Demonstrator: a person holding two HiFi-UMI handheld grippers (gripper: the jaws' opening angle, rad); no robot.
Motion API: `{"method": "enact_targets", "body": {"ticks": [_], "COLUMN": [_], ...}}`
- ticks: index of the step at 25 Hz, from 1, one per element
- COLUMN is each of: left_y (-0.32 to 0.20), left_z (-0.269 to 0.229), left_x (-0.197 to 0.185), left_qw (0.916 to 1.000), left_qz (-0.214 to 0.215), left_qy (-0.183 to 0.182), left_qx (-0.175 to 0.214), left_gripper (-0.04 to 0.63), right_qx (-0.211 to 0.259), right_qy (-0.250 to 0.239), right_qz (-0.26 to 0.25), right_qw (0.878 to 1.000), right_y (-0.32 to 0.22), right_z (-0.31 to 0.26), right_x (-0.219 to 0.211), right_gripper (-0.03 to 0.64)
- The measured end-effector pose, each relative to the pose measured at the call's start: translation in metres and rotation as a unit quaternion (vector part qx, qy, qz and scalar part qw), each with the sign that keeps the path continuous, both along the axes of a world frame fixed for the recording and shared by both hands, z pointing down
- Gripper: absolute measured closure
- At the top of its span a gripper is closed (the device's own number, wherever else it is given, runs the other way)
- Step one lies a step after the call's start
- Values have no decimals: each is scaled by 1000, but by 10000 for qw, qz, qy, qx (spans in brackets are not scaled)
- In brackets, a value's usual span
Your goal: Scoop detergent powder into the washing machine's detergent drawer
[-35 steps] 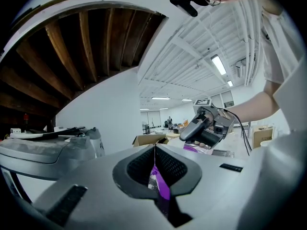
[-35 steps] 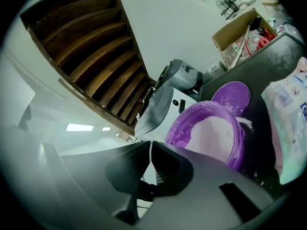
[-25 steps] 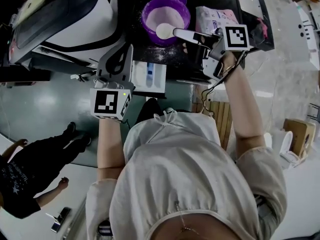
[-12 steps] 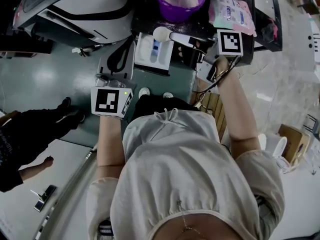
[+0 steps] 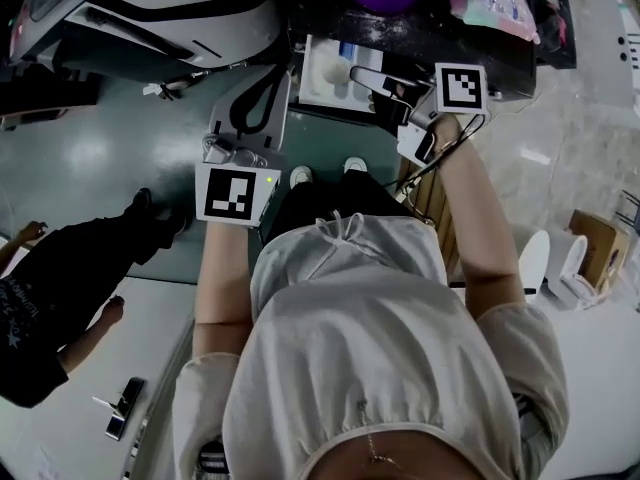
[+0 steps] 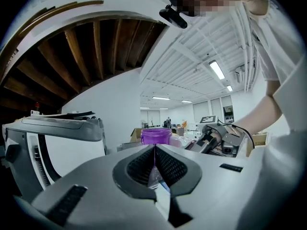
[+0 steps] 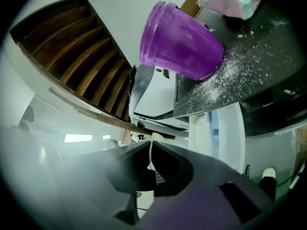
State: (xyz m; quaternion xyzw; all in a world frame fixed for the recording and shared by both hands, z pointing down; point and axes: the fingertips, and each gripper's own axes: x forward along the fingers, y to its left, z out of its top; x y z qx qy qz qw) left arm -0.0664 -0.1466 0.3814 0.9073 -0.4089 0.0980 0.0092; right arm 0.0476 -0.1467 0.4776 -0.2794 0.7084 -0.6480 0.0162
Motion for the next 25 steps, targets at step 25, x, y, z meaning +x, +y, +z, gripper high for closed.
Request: {"method": "enact_targets", "body": {"ticks": [25], "left_y": [13], "left_z": [66], "left_x": [-38], "left_qw": [9969], "left_qz": [618], "left_qy": [50], "left_qx": [-478], "left_gripper": [572], "right_qx": [1927], "right_qy": [4506], "right_qz": [-1917], "right_qw": [8504], "right_y": [-4], "right_z": [97], "right_x": [-50], "right_gripper": [604]}}
